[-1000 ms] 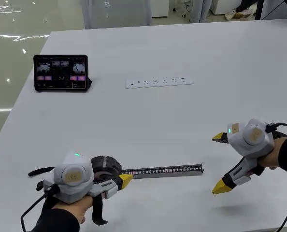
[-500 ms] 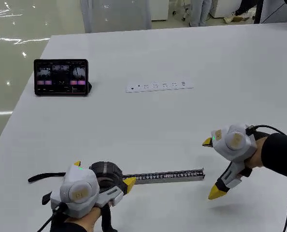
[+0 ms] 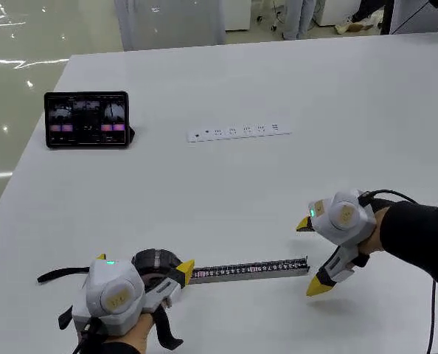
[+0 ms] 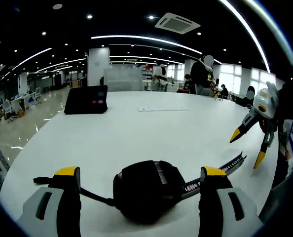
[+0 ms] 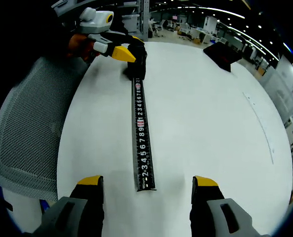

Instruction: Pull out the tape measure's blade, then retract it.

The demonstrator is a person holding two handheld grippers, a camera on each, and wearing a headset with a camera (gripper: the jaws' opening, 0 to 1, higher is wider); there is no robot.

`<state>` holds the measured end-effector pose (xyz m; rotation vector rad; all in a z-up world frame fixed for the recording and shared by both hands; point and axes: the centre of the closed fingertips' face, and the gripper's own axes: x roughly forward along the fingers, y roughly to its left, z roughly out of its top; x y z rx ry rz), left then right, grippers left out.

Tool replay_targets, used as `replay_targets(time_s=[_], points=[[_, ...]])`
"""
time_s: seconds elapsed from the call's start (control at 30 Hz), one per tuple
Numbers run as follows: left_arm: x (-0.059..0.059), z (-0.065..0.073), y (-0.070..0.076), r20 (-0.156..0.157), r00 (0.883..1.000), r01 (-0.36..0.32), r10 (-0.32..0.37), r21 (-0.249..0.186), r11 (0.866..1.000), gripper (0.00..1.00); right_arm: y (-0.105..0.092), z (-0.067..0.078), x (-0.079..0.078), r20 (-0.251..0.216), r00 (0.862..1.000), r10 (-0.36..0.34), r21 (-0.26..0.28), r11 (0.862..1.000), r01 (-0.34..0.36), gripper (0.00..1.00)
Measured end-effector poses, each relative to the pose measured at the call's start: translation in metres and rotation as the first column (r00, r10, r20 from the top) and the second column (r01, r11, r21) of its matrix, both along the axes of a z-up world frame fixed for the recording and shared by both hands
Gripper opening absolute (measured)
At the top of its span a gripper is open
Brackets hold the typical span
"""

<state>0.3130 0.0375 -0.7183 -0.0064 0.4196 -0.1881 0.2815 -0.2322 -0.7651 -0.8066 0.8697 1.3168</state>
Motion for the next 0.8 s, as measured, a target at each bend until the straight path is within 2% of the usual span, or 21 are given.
replay_targets(time_s=[0.13,0.23,0.63,0.73,0.8], points=[[0.002,0.000,-0.001,0.003,1.000,0.002,-0.002,0.003,1.000,0.99,0.000,-0.002,-0.002,-0.004,1.000,0.024,-0.008,1.000,-0.024,0.60],[0.002,-0.001,-0.001,0.002,1.000,0.002,-0.002,0.006,1.000,0.99,-0.001,-0.005,-0.004,-0.029,0.999,0.018,-0.017,1.000,-0.018,0.53],[0.003,0.000,-0.003,0.008,1.000,0.004,-0.004,0.010,1.000,0.99,-0.005,-0.011,-0.003,-0.028,0.999,0.045,-0.041,0.998,-0.046,0.32],[0.003,0.000,-0.004,0.008,1.000,0.005,-0.005,0.012,1.000,0.99,-0.006,-0.010,-0.003,-0.034,0.998,0.046,-0.043,0.998,-0.047,0.23],[0.003,0.000,-0.004,0.007,1.000,0.005,-0.005,0.012,1.000,0.99,-0.007,-0.011,-0.003,-0.034,0.998,0.048,-0.046,0.998,-0.049,0.22]])
